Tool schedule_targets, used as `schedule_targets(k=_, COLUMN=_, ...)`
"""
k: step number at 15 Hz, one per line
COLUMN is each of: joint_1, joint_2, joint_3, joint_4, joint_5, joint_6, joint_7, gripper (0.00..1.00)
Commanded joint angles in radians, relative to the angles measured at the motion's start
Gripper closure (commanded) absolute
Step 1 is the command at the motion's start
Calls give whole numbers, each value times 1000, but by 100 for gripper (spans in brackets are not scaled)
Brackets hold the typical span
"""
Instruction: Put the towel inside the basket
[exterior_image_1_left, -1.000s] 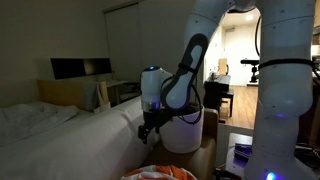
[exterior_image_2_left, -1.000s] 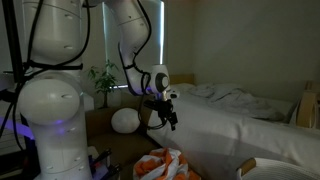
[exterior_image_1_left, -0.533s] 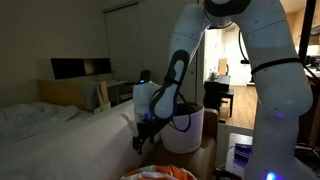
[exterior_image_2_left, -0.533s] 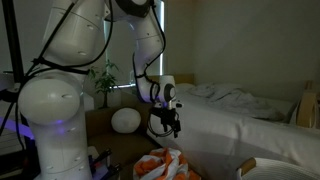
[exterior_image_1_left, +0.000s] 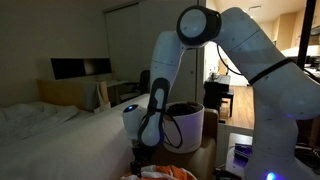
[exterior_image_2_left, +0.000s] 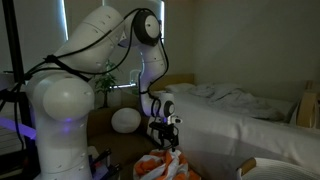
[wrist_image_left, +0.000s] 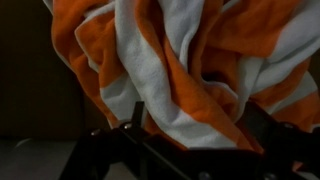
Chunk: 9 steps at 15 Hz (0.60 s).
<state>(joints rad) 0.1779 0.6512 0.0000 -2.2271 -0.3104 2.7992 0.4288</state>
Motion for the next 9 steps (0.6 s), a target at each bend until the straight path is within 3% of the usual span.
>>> schedule_targets(k=1, joint_1=20, joint_2=135, joint_3=-14, joint_4=104, joint_5=91, joint_6=-5, joint_7=-104, gripper=0)
schedule_targets(k=9, joint_1=27, joint_2=301, joint_3=-57, joint_4=261, joint_5=166, joint_6=-45, joint_7=-158, gripper=0)
